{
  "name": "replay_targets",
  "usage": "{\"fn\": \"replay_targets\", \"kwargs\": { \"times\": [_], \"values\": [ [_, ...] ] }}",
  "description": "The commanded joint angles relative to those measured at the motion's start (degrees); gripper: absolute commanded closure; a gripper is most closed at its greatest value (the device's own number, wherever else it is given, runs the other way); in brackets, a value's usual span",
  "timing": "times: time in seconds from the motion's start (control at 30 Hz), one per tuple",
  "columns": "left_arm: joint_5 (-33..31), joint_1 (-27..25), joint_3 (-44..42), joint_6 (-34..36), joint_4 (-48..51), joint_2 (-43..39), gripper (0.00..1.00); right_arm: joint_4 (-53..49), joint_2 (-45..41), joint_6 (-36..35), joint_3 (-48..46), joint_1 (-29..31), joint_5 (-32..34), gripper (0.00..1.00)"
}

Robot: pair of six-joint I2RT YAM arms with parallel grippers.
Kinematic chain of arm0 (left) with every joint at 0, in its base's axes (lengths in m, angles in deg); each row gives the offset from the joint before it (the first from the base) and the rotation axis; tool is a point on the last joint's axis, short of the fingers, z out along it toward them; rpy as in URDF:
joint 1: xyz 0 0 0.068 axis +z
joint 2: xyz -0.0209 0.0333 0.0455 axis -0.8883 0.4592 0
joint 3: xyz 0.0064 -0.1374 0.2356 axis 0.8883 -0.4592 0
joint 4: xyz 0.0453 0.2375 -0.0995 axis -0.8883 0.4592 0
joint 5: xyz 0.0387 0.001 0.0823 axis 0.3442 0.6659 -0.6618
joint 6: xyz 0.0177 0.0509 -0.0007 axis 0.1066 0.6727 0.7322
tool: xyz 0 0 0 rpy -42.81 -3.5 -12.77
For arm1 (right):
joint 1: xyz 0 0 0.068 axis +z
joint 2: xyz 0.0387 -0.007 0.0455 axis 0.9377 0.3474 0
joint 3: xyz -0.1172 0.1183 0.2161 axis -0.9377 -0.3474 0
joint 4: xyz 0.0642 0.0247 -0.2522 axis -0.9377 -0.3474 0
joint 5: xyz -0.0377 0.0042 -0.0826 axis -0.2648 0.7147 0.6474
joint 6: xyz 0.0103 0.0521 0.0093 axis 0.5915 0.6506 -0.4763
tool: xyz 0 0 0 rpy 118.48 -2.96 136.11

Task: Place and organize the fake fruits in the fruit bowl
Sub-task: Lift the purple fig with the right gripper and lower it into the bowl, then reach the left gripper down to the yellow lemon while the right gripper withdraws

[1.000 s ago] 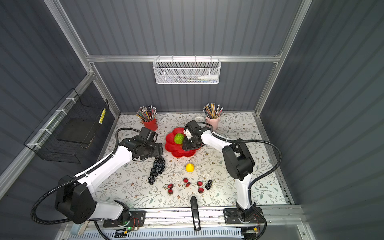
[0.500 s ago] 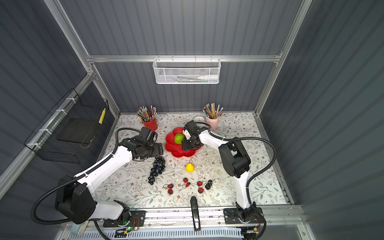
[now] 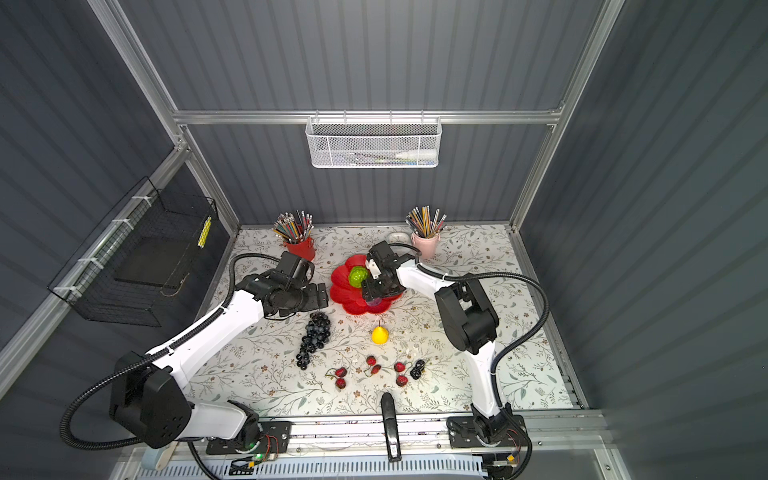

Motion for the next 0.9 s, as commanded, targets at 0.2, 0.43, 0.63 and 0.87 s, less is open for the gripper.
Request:
{"fn": "replay_targets", "kwargs": {
  "times": [0.2,0.43,0.63,0.87],
  "values": [
    [9.77,-0.45,2.52,1.52,1.96,1.67,0.08,-0.81,-10.87,-2.94,-2.48,0.20,1.49,0.24],
    [15.68,-11.35,8.58,8.19,4.50,8.29,0.08,5.09,-20.98,-2.32,-13.10,-1.09,1.08,0.24],
    [14.35,-19.00,13.64,8.15,7.15,15.31,0.13,11.50,-29.32,0.45,-24.62,-5.40,1.12,0.25],
    [11.24,-22.48,20.40,5.69,9.60,24.05,0.20,15.67,-35.12,3.07,-33.27,-10.50,-0.12,0.25]
  ]
}}
